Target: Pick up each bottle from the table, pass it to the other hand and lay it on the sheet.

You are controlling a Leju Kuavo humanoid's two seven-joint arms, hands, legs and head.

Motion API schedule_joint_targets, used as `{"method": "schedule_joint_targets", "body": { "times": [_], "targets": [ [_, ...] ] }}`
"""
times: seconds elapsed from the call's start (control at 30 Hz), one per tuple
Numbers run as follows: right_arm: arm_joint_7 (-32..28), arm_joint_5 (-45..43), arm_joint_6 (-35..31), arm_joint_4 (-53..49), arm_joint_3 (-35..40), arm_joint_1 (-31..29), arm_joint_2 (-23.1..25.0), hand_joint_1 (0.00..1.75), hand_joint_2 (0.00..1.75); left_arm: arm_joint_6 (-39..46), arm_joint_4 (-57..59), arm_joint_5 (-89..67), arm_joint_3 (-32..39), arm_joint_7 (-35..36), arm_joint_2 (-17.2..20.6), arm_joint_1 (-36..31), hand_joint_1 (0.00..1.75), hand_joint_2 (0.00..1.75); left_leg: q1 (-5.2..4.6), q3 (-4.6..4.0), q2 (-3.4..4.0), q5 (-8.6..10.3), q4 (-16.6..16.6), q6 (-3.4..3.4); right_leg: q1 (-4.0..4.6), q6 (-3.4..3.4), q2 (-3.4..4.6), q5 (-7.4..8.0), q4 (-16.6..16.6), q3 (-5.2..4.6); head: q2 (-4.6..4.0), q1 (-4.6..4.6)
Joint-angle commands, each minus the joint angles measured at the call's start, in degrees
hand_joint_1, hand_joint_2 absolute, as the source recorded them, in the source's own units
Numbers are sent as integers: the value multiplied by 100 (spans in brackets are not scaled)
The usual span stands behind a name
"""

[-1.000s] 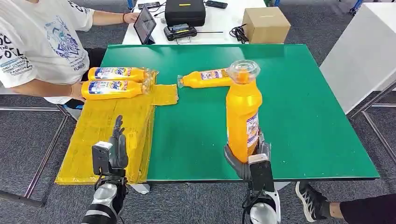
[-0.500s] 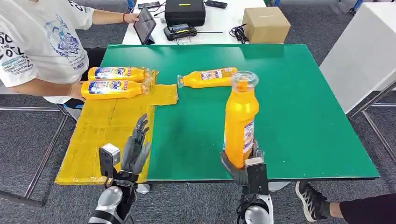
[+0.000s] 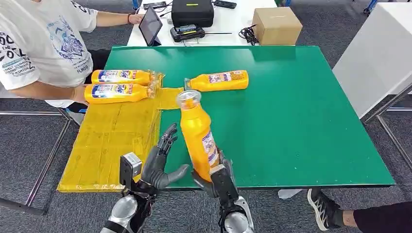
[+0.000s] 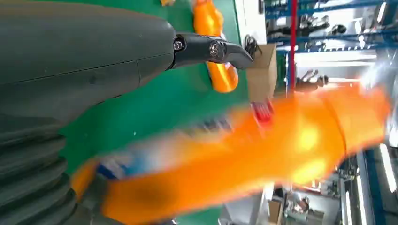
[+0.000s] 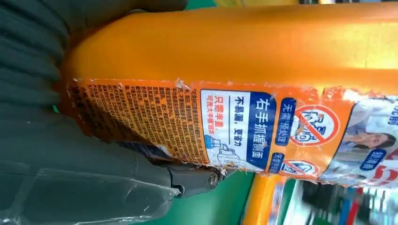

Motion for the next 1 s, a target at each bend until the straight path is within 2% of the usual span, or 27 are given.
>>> {"method": "schedule_joint_targets", "body": {
  "times": [0.03, 0.17, 0.4, 0.63, 1.0],
  "targets": [
    [95, 185, -171, 1147, 572, -606, 6, 175, 175, -329, 413, 613, -82, 480, 106, -131, 0, 175, 3, 15, 10, -3, -5, -5, 4, -6, 9, 1, -7, 13, 0, 0],
    [103, 271, -189, 1258, 674, -656, -12, 175, 175, -328, 470, 797, -70, 541, 113, -150, 0, 175, 10, 29, 10, -8, -5, -9, 11, -12, 6, -4, -10, 28, 0, 0],
    [96, 699, -408, 2204, 1179, -1035, 158, 175, 175, -786, 853, 1743, -68, 949, 201, -288, 0, 175, 5, 28, 13, -6, -8, -8, 6, -10, 9, -3, -9, 24, 0, 2],
    [84, 699, -412, 2224, 1186, -1045, 161, 175, 175, -831, 869, 1808, -66, 995, 202, -295, 0, 175, 7, 23, 7, -6, -4, -7, 8, -10, 3, -4, -7, 21, 0, 0],
    [228, 1085, -299, 2820, 1685, -1311, 339, 175, 175, -992, 1081, 2377, -177, 1117, 313, -504, 0, 175, 10, 22, 3, -7, 1, -10, 12, -12, -1, -6, -4, 21, 0, 0]
  ]
}}
